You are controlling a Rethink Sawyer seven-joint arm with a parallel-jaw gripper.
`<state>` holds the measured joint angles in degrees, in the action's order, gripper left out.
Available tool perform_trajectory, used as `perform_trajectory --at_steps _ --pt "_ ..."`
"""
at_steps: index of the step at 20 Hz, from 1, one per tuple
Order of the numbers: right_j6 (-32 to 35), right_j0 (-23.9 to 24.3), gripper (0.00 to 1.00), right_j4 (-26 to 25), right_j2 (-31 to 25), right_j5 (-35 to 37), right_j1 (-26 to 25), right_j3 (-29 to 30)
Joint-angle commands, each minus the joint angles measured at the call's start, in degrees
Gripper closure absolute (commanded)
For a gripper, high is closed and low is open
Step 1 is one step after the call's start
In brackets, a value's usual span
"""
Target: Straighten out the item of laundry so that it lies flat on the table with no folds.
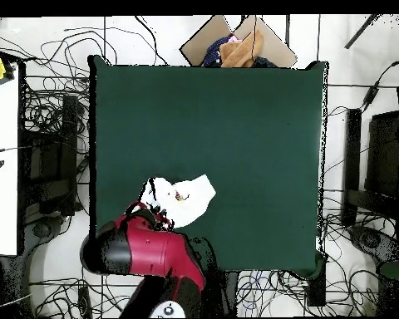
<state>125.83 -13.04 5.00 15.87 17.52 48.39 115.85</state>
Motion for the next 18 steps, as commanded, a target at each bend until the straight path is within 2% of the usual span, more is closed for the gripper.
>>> perform_trajectory --at_steps 1,4,8,13,16,18 --pt "1.52 6.02 1.00 6.47 -14.61 9.63 8.58 0.14" --pt "4.45 4.47 1.00 8.21 -15.74 12.80 9.61 -1.34" --pt "8.65 0.75 1.00 8.73 -14.12 18.72 10.19 -4.93" --pt "11.79 -2.06 1.00 12.56 -15.54 22.17 11.62 -6.92" --pt "12.41 -2.91 1.00 14.66 -16.23 24.24 12.51 -7.76" --pt "10.53 -2.60 1.00 16.10 -16.84 24.92 13.72 -6.89"
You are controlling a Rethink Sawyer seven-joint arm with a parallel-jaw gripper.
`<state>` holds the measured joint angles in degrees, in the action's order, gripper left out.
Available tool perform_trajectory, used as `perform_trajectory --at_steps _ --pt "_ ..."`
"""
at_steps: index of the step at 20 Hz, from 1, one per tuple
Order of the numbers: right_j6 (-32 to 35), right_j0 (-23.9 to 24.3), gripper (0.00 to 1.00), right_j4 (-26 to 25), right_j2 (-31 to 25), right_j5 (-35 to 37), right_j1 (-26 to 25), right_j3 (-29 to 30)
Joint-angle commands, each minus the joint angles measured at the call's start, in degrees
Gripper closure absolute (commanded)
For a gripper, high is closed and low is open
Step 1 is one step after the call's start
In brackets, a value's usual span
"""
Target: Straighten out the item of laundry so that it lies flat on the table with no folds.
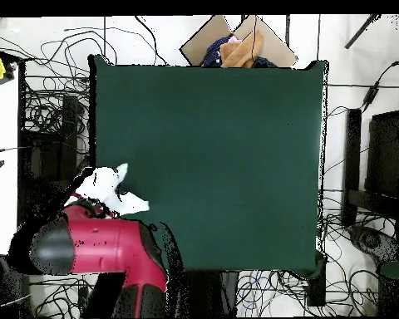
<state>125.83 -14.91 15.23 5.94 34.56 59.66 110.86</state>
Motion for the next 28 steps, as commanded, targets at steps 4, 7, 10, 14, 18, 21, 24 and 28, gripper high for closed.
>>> perform_trajectory --at_steps 4,7,10,14,18,21,24,28 --pt "-3.66 4.81 1.00 11.69 -10.22 3.14 7.04 8.94" --pt "-21.90 12.90 1.00 19.63 -13.83 -2.62 10.89 21.35" --pt "-43.31 19.07 1.00 32.39 -17.50 -5.96 13.21 30.80" --pt "-63.26 23.40 1.00 43.56 -19.73 -9.63 12.85 36.55" --pt "-83.54 21.60 1.00 60.56 -19.15 -13.08 10.12 37.86" --pt "-92.26 17.92 1.00 68.36 -16.11 -16.25 8.94 36.11" --pt "-99.89 12.92 1.00 76.26 -11.82 -17.98 7.50 33.73" --pt "-122.59 -3.08 1.00 104.25 0.97 -16.54 -1.63 24.10"
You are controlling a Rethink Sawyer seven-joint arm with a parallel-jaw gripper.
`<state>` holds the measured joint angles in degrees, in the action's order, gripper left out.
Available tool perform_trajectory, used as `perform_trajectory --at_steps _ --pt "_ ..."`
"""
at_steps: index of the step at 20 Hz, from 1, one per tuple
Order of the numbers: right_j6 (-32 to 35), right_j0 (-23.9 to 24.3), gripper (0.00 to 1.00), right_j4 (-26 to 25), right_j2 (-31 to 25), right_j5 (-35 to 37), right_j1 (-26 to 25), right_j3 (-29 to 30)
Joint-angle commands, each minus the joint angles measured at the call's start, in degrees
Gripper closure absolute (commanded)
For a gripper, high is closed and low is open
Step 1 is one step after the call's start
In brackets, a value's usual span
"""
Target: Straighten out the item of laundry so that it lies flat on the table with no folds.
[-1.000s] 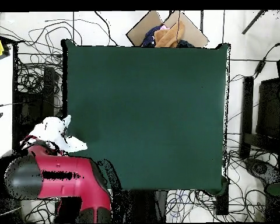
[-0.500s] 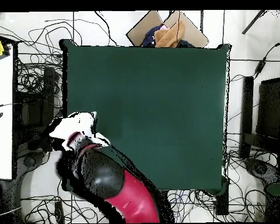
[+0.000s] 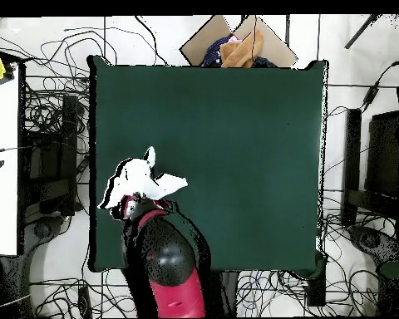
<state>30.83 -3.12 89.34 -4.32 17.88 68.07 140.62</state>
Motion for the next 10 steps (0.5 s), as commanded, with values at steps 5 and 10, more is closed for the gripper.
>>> perform_trajectory --at_steps 5,10 --pt "-36.65 -27.32 1.00 48.27 21.49 9.06 -24.05 -12.96" --pt "-30.52 -26.48 1.00 40.84 22.61 7.86 -22.68 -12.49"
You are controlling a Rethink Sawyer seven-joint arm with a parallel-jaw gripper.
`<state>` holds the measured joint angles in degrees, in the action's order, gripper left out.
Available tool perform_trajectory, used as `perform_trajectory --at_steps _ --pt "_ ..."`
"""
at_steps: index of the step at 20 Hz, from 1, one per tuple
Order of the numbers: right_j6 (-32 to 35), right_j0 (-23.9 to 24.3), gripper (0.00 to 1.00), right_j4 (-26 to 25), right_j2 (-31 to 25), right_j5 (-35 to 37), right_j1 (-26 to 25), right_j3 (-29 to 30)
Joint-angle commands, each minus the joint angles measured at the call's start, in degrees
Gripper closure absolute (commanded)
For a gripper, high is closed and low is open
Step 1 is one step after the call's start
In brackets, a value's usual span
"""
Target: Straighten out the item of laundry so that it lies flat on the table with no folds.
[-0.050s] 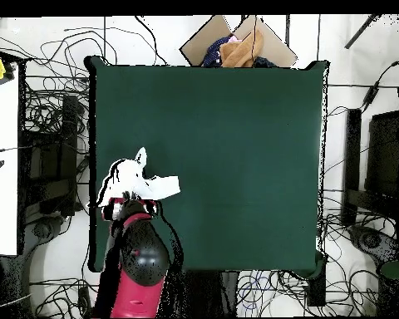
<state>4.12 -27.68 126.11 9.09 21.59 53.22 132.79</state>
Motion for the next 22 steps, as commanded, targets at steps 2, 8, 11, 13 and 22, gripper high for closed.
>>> perform_trajectory --at_steps 2,8,11,13,22 --pt "-0.37 -1.05 1.00 -1.02 9.72 1.75 -6.36 -4.42" --pt "6.47 -0.82 1.00 -10.59 11.47 -1.77 -3.45 -2.87" --pt "6.29 -1.74 1.00 -9.88 12.51 -0.34 -3.05 -2.34" --pt "5.78 -2.08 1.00 -8.24 12.37 1.45 -3.36 -2.53" --pt "4.91 2.55 1.00 -10.25 8.97 7.88 -2.31 -3.36"
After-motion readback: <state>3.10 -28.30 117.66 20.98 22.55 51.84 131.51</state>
